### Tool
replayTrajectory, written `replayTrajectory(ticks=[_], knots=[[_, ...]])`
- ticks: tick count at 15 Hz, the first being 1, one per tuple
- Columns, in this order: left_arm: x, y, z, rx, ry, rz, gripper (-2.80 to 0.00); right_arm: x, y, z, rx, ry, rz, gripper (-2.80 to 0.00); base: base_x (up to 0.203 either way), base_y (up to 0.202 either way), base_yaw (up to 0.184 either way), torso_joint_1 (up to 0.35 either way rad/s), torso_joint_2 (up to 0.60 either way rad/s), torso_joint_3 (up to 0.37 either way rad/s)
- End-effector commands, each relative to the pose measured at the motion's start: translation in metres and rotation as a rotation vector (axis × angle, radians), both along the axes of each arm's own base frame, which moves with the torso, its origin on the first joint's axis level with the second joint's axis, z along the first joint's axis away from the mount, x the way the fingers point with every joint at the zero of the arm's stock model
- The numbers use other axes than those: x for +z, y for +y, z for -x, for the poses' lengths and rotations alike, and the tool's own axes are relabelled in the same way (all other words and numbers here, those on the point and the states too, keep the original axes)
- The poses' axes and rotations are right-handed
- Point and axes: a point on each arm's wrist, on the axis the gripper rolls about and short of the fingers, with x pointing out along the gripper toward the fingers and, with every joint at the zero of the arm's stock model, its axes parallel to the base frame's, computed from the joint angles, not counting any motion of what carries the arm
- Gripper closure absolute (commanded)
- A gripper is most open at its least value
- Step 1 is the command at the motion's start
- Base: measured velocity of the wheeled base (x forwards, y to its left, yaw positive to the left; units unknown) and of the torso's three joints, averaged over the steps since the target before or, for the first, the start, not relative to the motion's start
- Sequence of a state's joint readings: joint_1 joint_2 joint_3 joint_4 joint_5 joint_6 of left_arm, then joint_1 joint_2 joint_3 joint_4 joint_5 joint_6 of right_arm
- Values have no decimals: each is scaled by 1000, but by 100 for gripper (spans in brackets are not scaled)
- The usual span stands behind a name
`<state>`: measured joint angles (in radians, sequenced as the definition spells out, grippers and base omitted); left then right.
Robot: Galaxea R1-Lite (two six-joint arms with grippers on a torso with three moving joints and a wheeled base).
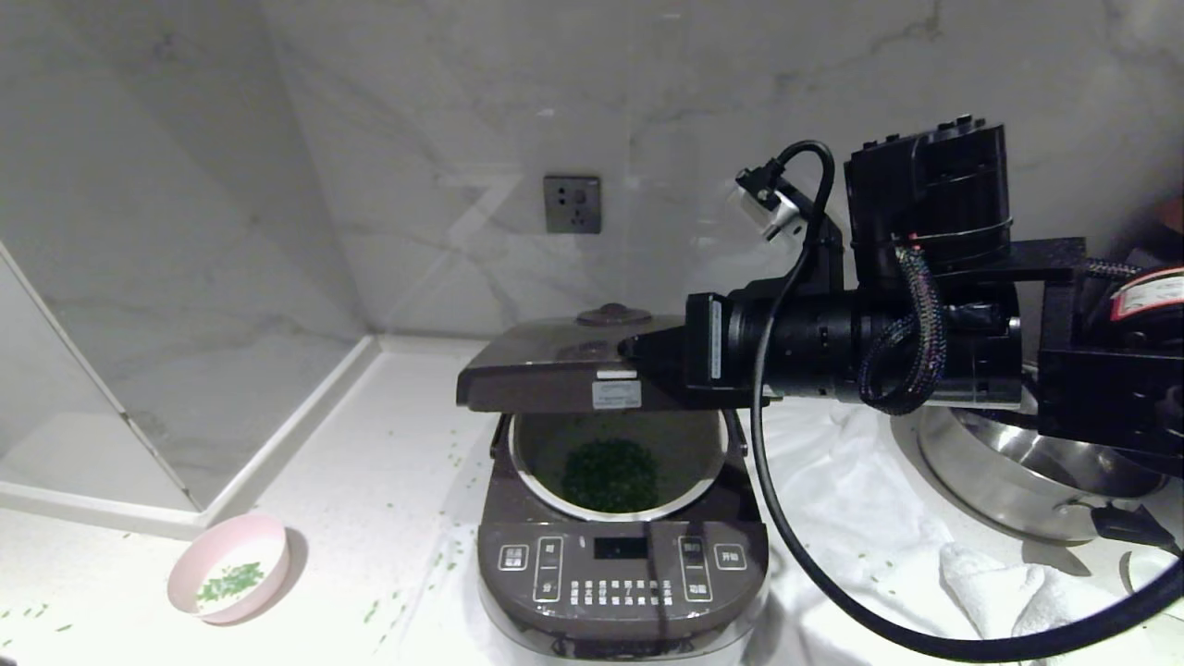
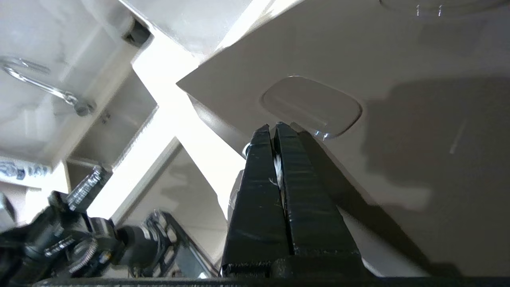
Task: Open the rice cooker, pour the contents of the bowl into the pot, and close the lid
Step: Open the rice cooker
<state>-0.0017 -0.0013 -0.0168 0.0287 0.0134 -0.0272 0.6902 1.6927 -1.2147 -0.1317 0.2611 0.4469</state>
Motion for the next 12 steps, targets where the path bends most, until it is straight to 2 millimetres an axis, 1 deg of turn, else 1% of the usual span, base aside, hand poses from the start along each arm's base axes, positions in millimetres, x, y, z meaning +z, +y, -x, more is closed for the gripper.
replayTrajectory(ticks=[1,3,7,9,12], knots=[[0,0,0,1,0,0,0,9,-3,5,4,-19,-20,0,0,0,0,0,0,0],[0,0,0,1,0,0,0,16,-5,9,6,-37,-35,0,0,0,0,0,0,0],[0,0,0,2,0,0,0,47,-24,34,-10,-131,-83,0,0,0,0,0,0,0],[0,0,0,1,0,0,0,60,-39,49,-60,-227,-57,0,0,0,0,0,0,0],[0,0,0,2,0,0,0,72,-68,79,-168,-415,45,0,0,0,0,0,0,0]])
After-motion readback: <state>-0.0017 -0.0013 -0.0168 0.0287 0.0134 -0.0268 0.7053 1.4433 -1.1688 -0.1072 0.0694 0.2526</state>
